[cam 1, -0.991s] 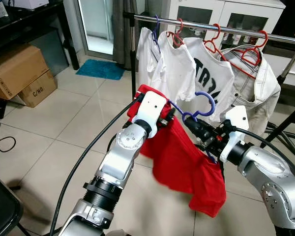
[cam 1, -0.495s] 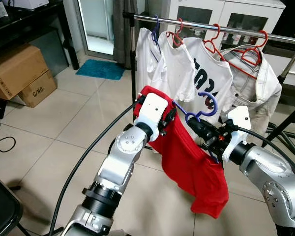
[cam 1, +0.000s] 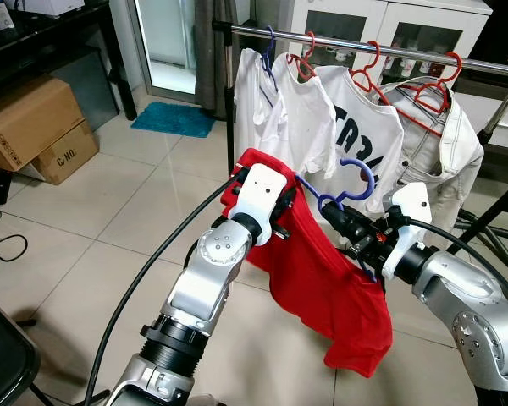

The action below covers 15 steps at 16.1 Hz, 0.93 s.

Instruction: Hang hanger

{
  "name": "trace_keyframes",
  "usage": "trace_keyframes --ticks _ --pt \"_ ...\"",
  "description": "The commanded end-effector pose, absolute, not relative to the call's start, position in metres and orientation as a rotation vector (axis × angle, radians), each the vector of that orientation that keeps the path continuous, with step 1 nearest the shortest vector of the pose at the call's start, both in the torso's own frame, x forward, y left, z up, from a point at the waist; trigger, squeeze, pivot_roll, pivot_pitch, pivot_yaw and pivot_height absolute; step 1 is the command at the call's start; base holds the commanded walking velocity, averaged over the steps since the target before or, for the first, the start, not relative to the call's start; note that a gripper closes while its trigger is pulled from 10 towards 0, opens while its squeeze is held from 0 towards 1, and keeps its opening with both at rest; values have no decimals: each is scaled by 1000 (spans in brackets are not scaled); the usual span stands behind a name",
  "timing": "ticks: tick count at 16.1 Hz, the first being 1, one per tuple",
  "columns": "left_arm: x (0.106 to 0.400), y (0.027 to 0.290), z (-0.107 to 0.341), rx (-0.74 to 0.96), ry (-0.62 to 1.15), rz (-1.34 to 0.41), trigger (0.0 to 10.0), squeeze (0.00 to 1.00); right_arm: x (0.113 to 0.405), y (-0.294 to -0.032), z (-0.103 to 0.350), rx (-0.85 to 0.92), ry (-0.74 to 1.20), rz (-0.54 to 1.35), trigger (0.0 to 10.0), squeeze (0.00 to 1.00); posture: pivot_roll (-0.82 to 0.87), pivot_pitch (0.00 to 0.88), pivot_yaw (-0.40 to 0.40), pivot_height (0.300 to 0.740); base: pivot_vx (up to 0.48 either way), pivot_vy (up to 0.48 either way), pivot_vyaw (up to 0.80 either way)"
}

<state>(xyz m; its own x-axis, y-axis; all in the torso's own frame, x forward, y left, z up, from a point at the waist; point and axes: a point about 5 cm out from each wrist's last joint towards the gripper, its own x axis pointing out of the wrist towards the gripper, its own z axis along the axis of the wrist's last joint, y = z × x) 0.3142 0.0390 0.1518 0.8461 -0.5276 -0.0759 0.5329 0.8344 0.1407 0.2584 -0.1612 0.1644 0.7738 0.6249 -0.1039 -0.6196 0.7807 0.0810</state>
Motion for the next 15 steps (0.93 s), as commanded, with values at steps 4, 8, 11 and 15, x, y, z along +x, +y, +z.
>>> trace_keyframes --ticks 4,8,11,15 --pt "315 41 155 164 27 -551 0 0 261 -164 172 32 90 672 10000 0 38 4 -1 740 0 0 0" --pt "314 44 160 153 14 -560 0 0 262 -166 168 7 109 652 10000 0 41 7 -1 740 0 0 0" --pt "313 48 173 158 -19 -601 0 0 261 -169 157 -80 175 630 10000 0 39 14 -13 740 0 0 0" --pt "303 51 204 114 -76 -729 0 0 261 -173 147 -165 217 604 10000 0 45 14 -16 740 0 0 0"
